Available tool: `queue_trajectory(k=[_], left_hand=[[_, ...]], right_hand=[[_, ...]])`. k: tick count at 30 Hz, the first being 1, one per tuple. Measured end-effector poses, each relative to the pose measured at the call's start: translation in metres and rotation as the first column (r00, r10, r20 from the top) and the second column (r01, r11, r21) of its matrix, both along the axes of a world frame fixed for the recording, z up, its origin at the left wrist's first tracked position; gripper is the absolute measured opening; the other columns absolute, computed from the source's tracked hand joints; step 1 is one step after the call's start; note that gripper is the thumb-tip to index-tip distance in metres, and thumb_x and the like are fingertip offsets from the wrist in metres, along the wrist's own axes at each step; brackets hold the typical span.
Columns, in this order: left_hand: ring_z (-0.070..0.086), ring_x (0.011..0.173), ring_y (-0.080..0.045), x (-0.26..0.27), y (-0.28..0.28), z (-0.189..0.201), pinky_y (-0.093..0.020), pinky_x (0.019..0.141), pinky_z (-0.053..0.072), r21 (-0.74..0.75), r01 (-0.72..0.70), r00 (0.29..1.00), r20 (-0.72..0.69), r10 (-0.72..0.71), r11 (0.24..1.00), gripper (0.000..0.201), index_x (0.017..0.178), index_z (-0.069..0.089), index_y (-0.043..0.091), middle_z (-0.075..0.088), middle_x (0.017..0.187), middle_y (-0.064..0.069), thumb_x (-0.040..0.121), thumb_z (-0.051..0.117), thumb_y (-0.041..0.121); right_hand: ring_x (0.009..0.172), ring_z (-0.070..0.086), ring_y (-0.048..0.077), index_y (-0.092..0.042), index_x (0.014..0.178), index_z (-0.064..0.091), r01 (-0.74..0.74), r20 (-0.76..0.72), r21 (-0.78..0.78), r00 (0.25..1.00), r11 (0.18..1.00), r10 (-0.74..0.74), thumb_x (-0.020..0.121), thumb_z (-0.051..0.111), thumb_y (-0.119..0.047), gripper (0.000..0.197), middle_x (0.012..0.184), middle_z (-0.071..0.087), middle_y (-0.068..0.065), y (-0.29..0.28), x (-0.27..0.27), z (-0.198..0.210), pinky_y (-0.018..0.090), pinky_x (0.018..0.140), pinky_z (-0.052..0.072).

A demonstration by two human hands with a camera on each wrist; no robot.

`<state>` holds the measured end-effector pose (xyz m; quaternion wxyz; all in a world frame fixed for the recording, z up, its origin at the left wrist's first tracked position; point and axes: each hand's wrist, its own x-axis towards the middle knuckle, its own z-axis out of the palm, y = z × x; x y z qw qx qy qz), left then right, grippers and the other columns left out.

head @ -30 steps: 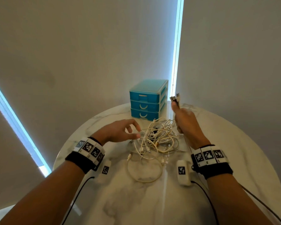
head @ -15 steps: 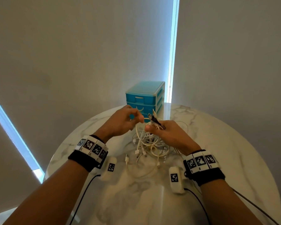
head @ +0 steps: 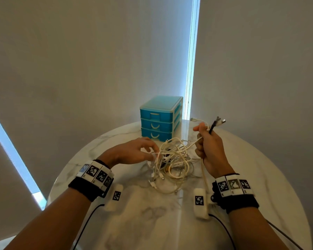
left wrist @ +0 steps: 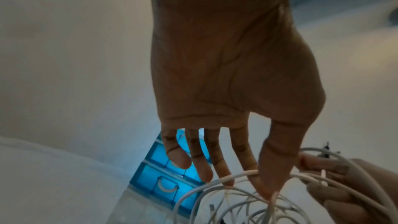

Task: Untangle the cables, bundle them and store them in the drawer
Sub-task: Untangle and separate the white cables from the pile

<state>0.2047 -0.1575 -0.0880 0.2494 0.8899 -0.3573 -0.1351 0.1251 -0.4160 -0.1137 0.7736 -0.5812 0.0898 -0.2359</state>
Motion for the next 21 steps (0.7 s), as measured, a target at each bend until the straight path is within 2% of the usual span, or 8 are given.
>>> queue_trajectory(k=[2,5,7,9,13,16,18,21], left_hand=[[0.059,0.112,-0.002,0.001,0.0,0.004,-0.031,0.095,0.052,-0.03,0.01,0.992,0.123,-0.006,0.999,0.02,0.112,0.073,0.035,0.062,0.125,0.012,0.098,0.07,0.05],[0.063,0.098,-0.003,0.007,0.003,0.012,-0.025,0.08,0.051,-0.223,-0.062,0.945,0.3,0.129,0.973,0.019,0.106,0.074,0.029,0.065,0.112,0.013,0.098,0.071,0.045],[0.063,0.094,-0.001,0.007,0.002,0.016,-0.018,0.075,0.046,-0.332,-0.094,0.924,0.322,0.207,0.938,0.016,0.103,0.076,0.029,0.066,0.106,0.017,0.095,0.075,0.044],[0.065,0.091,-0.002,0.004,-0.004,0.017,-0.019,0.074,0.049,-0.37,-0.086,0.924,0.319,0.213,0.925,0.018,0.101,0.08,0.031,0.069,0.102,0.017,0.091,0.079,0.047],[0.069,0.088,0.0,-0.004,-0.016,0.025,-0.021,0.078,0.056,-0.45,-0.032,0.905,0.366,0.217,0.893,0.021,0.099,0.082,0.033,0.076,0.092,0.019,0.084,0.085,0.047],[0.072,0.083,0.002,-0.003,-0.011,0.037,-0.015,0.075,0.055,-0.524,-0.055,0.882,0.373,0.287,0.85,0.018,0.095,0.083,0.029,0.078,0.085,0.019,0.082,0.09,0.04],[0.073,0.079,-0.001,0.001,-0.001,0.045,-0.021,0.07,0.06,-0.611,-0.107,0.861,0.337,0.38,0.785,0.017,0.093,0.083,0.026,0.079,0.084,0.016,0.081,0.091,0.035],[0.076,0.074,-0.009,0.011,0.02,0.051,-0.032,0.069,0.067,-0.792,-0.229,0.816,0.161,0.556,0.566,0.012,0.093,0.082,0.02,0.081,0.083,0.008,0.084,0.09,0.024]], right_hand=[[0.05,0.028,0.01,-0.012,0.105,0.066,0.02,-0.069,-0.068,0.997,0.997,-0.025,0.108,0.056,-0.051,0.04,0.061,0.033,-0.004,0.002,0.0,-0.001,0.024,0.044,0.026],[0.057,0.038,0.012,-0.022,0.08,0.051,0.124,-0.185,-0.261,0.967,0.957,-0.175,0.085,0.073,-0.074,0.057,0.068,0.042,-0.004,0.0,0.0,-0.002,0.026,0.051,0.037],[0.074,0.054,0.014,-0.022,0.095,0.057,0.229,-0.147,-0.342,0.945,0.911,-0.293,0.071,0.078,-0.083,0.069,0.086,0.057,-0.005,0.002,-0.002,0.002,0.031,0.067,0.047],[0.082,0.063,0.011,-0.019,0.102,0.06,0.221,-0.057,-0.418,0.962,0.881,-0.268,0.075,0.081,-0.077,0.067,0.094,0.065,-0.004,0.013,-0.007,0.011,0.027,0.072,0.05],[0.068,0.064,-0.007,-0.022,0.092,0.057,-0.063,-0.074,-0.582,0.997,0.811,0.024,0.08,0.089,-0.057,0.048,0.083,0.065,-0.011,0.049,-0.019,0.018,0.009,0.054,0.047],[0.068,0.062,0.006,-0.024,0.091,0.058,0.004,-0.109,-0.678,0.989,0.735,-0.105,0.08,0.091,-0.034,0.036,0.083,0.066,-0.009,0.039,-0.012,0.008,0.011,0.048,0.043],[0.063,0.059,0.013,-0.02,0.086,0.058,0.058,-0.114,-0.626,0.98,0.778,-0.165,0.08,0.09,-0.025,0.033,0.077,0.065,-0.006,0.018,-0.008,0.002,0.018,0.05,0.044],[0.069,0.057,0.024,-0.018,0.077,0.056,0.197,-0.144,-0.515,0.94,0.834,-0.311,0.08,0.088,-0.014,0.032,0.072,0.06,-0.001,-0.016,-0.005,-0.009,0.033,0.059,0.04]])
